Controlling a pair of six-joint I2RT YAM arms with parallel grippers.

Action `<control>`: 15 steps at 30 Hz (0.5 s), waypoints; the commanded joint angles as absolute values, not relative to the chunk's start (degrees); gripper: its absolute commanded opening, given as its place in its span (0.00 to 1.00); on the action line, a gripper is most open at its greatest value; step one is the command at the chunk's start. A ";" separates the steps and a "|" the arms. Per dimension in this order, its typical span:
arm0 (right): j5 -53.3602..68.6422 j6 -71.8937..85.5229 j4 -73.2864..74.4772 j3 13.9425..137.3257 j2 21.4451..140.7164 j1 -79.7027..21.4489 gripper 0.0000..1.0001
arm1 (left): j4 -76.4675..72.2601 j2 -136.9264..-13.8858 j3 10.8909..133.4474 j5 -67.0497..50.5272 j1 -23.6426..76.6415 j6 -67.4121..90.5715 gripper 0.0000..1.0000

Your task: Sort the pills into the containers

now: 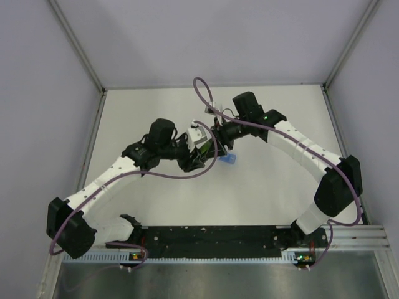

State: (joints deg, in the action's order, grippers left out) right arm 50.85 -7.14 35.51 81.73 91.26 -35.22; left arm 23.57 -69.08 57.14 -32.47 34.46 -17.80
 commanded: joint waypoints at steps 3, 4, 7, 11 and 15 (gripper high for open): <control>51.59 -8.52 34.28 82.71 91.76 -35.86 0.30 | 19.51 -68.64 57.22 -34.19 34.28 -17.31 0.00; 51.42 -8.61 34.28 82.71 91.58 -35.77 0.23 | 19.51 -68.64 57.13 -34.10 34.36 -17.40 0.00; 49.75 -8.96 34.28 82.27 91.06 -35.77 0.05 | 19.51 -68.55 56.95 -33.84 34.19 -17.40 0.12; 47.03 -9.49 34.28 81.56 89.65 -35.42 0.00 | 19.16 -68.03 56.34 -33.75 33.93 -17.14 0.44; 43.95 -9.14 34.36 81.21 88.25 -33.93 0.00 | 18.81 -68.29 56.25 -33.66 33.49 -16.53 0.66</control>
State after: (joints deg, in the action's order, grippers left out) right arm 49.54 -7.66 35.57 81.73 91.26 -35.31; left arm 22.57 -69.14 56.38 -32.14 34.13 -17.67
